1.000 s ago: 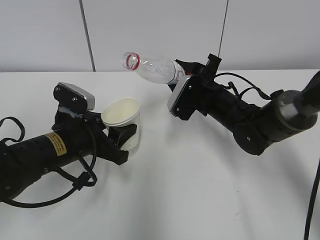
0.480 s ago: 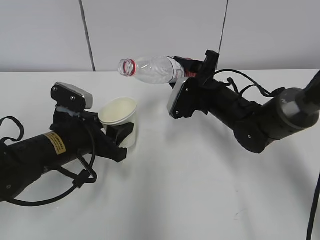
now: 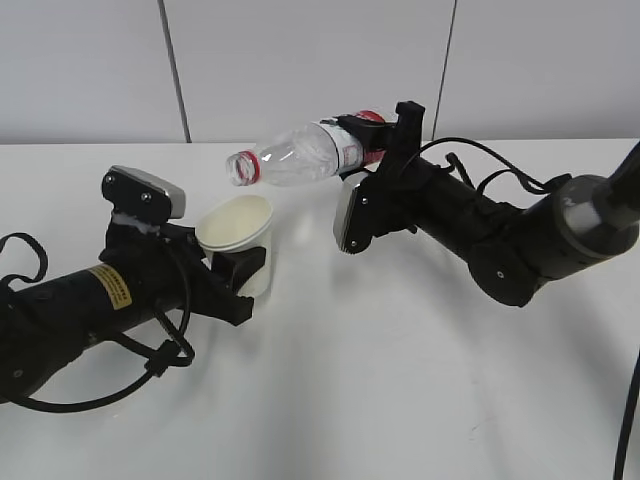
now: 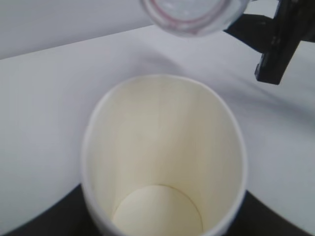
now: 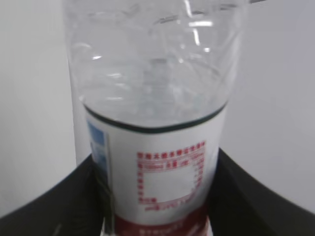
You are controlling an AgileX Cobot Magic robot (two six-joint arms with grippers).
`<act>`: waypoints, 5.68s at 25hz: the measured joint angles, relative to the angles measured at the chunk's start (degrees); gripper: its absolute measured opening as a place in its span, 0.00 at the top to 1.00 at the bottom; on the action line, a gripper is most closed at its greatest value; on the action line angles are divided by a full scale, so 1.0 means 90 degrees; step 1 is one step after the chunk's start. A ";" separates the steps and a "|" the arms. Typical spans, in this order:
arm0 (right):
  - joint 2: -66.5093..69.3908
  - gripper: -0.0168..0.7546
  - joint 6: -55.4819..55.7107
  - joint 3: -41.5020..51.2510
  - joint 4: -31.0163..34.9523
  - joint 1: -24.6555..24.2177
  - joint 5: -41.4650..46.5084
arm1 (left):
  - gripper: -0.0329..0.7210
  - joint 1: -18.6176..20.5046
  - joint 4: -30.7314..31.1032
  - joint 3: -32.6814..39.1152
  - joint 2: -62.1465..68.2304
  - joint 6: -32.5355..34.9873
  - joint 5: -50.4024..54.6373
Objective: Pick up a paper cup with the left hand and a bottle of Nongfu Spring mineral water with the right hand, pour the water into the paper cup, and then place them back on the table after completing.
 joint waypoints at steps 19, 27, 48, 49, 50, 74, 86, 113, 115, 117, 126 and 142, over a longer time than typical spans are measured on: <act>0.0000 0.45 -0.1022 0.0008 -0.0045 0.0000 0.0000 | 0.47 0.0000 -0.0002 0.0000 0.0000 0.0020 0.0425; -0.0011 0.45 -0.1170 -0.0027 -0.0018 0.0000 -0.0004 | 0.47 0.0000 -0.0002 0.0000 0.0000 0.0020 0.0466; -0.0004 0.45 -0.1180 -0.0027 0.0547 -0.0050 -0.0052 | 0.47 0.0000 -0.0063 0.0000 0.0000 0.0034 0.0371; -0.0004 0.45 -0.1180 -0.0027 0.0547 -0.0050 -0.0052 | 0.47 0.0000 -0.0063 0.0000 0.0000 0.0034 0.0371; -0.0004 0.45 -0.1180 -0.0027 0.0547 -0.0050 -0.0052 | 0.47 0.0000 -0.0063 0.0000 0.0000 0.0034 0.0371; -0.0004 0.45 -0.1390 -0.0027 0.0429 -0.0050 -0.0052 | 0.47 0.0000 -0.0070 0.0000 0.0000 0.0042 0.0232; -0.0004 0.45 -0.1472 -0.0031 0.0379 -0.0050 -0.0057 | 0.47 0.0000 -0.0070 0.0000 0.0000 0.0042 0.0232; -0.0028 0.45 0.6990 0.0755 0.0340 -0.0050 -0.0106 | 0.47 0.0000 -0.0707 0.0000 0.0215 0.0581 -0.0526; -0.0041 0.45 0.7395 0.0766 0.0314 -0.0050 -0.0091 | 0.47 0.0000 -0.0734 0.0000 0.0460 0.0581 -0.0694; -0.0041 0.45 0.7786 0.0766 0.0291 -0.0050 -0.0019 | 0.47 0.0000 -0.0783 0.0000 0.0611 0.0581 -0.0806; 0.0018 0.45 0.8252 0.0766 0.0094 -0.0050 0.0054 | 0.48 0.0000 -0.1163 -0.0041 0.0814 0.0575 -0.0962; 0.0494 0.45 0.8268 0.0757 0.0049 -0.0050 -0.0370 | 0.48 0.0000 -0.1157 -0.0550 0.1384 0.0575 -0.1171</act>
